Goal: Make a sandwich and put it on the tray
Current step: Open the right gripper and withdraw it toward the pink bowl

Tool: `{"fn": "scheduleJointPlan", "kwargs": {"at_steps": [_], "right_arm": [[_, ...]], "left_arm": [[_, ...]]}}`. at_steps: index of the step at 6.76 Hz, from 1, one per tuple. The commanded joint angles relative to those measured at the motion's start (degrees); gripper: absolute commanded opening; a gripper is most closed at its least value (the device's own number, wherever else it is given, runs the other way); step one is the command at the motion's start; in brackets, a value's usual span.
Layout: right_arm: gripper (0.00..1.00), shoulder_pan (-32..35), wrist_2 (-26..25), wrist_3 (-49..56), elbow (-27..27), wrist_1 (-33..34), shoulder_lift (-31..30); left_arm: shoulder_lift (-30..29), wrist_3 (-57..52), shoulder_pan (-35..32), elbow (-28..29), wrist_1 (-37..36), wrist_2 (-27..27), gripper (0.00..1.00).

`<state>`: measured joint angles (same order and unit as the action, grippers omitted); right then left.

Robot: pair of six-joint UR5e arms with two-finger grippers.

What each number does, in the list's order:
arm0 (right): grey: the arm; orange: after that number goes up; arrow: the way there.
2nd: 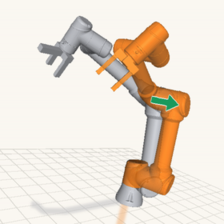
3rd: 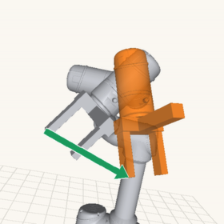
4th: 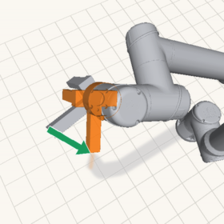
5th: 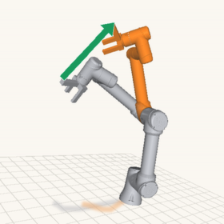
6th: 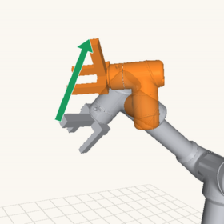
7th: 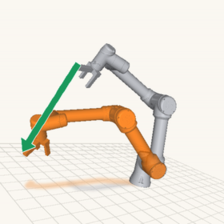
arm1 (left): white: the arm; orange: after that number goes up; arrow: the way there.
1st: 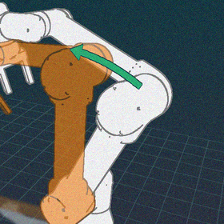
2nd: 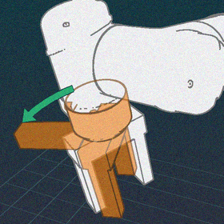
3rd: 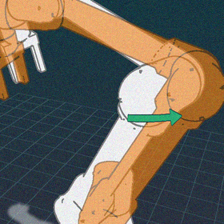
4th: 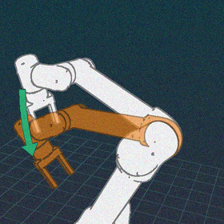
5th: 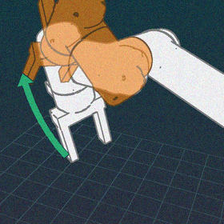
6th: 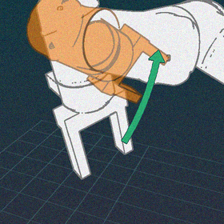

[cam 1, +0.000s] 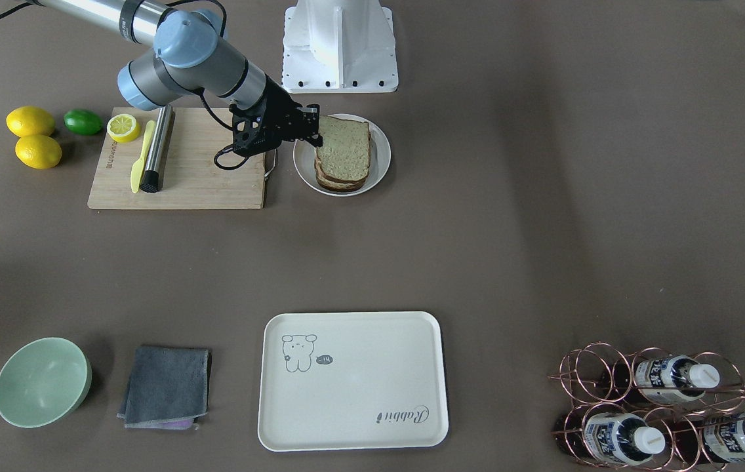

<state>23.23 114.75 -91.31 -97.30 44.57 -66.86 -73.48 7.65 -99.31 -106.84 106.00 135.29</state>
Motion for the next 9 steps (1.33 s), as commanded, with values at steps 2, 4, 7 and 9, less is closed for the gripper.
{"fn": "scheduleJointPlan", "kwargs": {"at_steps": [2,4,7,9], "right_arm": [[1.00,-0.20,-1.28,-0.36,0.01,0.08,0.24],[1.00,5.22,-0.68,0.69,-0.69,0.78,-1.59],[1.00,13.49,4.40,12.86,-8.03,13.19,-5.18],[1.00,20.16,9.06,21.48,-12.90,21.68,-8.96]], "left_arm": [[-0.09,0.52,-0.01,-0.21,-0.17,0.24,0.97],[-0.35,5.00,0.34,-1.69,-0.35,1.55,0.98],[-0.79,17.81,6.82,-6.95,0.00,5.16,0.97],[-1.49,23.00,13.32,-13.02,0.26,5.07,0.96]]}}
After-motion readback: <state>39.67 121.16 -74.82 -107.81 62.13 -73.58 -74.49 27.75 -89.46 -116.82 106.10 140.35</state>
